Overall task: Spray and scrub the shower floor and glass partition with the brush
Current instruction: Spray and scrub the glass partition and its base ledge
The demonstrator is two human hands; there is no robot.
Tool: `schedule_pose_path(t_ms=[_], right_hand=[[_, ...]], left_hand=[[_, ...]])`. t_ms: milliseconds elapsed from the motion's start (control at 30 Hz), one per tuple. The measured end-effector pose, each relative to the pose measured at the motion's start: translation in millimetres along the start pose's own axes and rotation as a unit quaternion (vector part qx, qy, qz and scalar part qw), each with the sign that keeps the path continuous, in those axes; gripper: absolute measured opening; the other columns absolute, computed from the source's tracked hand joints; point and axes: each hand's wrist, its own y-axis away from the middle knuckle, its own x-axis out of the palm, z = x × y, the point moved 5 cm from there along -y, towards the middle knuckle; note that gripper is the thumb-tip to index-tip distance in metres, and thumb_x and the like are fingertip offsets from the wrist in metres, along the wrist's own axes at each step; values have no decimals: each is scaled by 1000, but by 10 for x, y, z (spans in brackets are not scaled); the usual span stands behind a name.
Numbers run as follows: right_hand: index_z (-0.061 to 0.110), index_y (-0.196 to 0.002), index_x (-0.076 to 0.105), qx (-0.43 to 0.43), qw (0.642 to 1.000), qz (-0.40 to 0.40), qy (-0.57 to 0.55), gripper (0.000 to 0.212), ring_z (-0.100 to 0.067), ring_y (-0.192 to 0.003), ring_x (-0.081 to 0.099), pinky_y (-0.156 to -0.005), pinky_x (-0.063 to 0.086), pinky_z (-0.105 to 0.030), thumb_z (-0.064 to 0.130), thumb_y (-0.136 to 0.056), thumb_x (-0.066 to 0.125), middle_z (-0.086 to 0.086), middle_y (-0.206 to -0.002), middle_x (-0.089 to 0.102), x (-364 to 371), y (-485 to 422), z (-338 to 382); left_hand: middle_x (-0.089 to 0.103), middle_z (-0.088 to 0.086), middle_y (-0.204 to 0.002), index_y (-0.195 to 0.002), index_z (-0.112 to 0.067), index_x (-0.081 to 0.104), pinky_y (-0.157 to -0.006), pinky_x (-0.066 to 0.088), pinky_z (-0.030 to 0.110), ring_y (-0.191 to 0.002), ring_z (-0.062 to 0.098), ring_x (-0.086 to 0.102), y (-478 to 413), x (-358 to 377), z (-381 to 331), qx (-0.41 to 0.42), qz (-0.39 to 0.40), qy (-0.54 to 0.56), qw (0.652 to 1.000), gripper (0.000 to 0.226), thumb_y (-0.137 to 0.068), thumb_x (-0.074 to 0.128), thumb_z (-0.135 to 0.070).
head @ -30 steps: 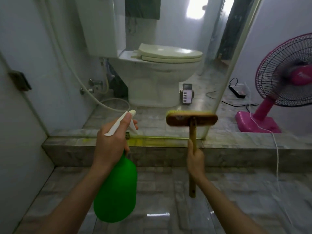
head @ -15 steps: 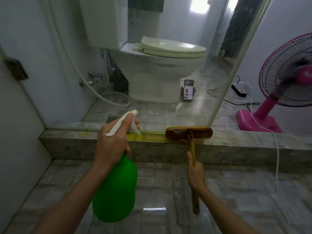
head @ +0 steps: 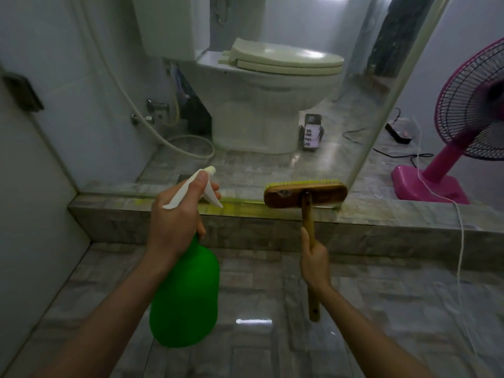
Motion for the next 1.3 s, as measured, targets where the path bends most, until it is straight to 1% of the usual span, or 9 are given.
schedule_pose_path(t_ms=[200, 333, 467, 600, 800, 967, 1067, 1167, 1300], right_hand=[[21, -57, 37, -125, 991, -14, -53, 47, -3, -36, 31, -36, 24, -17, 43, -99, 39, 9, -46, 33, 188, -304, 1766], [24, -55, 34, -221, 971, -34, -81, 47, -3, -37, 31, -39, 24, -15, 36, -100, 41, 12, -44, 31, 283, -495, 2698], [22, -63, 43, -156, 987, 21, -25, 43, -4, -39, 34, -39, 29, -20, 51, -96, 39, 7, -50, 39, 502, -321, 1683], [22, -65, 49, -35, 991, 76, 104, 48, -8, -42, 43, -41, 31, -24, 64, -85, 34, 4, -53, 48, 580, 155, 508], [20, -66, 46, -132, 989, 72, -10, 48, -9, -41, 38, -39, 30, -26, 60, -93, 37, 5, -51, 42, 935, -127, 1745], [17, -72, 50, -193, 978, 76, 0, 51, -10, -43, 41, -40, 33, -28, 63, -91, 38, 3, -54, 44, 1051, -304, 2093], [17, -75, 52, -104, 988, 92, 69, 55, -13, -47, 46, -45, 40, -34, 67, -87, 35, 1, -59, 50, 1036, -35, 1096], [17, -73, 54, -13, 985, 123, 122, 64, -17, -51, 50, -50, 46, -41, 77, -77, 32, -1, -60, 53, 991, 215, 455], [20, -69, 49, -97, 983, 139, 72, 46, -10, -44, 43, -43, 36, -30, 59, -92, 39, 4, -56, 47, 1284, 113, 1389]], left_hand=[[78, -1, -95, -95, -19, 77, -38, 42, 20, -33, 14, 47, -32, -117, 46, -9, -25, -19, 999, 34, -105, 51, -39], [79, -3, -92, -80, -39, 76, -38, 42, 21, -41, 25, 51, -39, -214, -34, 1, -47, -10, 999, 31, -98, 52, -48], [79, -12, -86, -65, -53, 74, -40, 44, 23, -42, 22, 53, -24, -366, -163, -3, -68, 7, 998, 39, -97, 51, -50], [77, -9, -86, -74, -44, 74, -39, 43, 20, -34, 13, 49, 11, -594, -205, 8, -103, -6, 995, 39, -105, 51, -39], [78, -10, -84, -105, -31, 77, -43, 45, 25, -51, 29, 57, 16, -853, -53, -10, -130, -31, 991, 26, -103, 53, -41], [77, -6, -92, -117, -22, 74, -39, 42, 23, -35, 12, 48, 22, -909, -5, -14, -136, -35, 990, 30, -107, 49, -35], [78, 2, -93, -107, -30, 76, -40, 43, 22, -39, 15, 52, 42, -954, 18, -12, -134, -26, 991, 27, -106, 50, -37], [79, -1, -88, -95, -47, 75, -52, 49, 29, -67, 35, 65, 68, -1030, 37, -11, -136, -14, 991, 24, -100, 52, -43], [78, 15, -87, -81, -43, 78, -53, 43, 29, -41, 19, 54, 84, -1158, 92, -16, -159, -33, 987, 29, -98, 54, -46]])
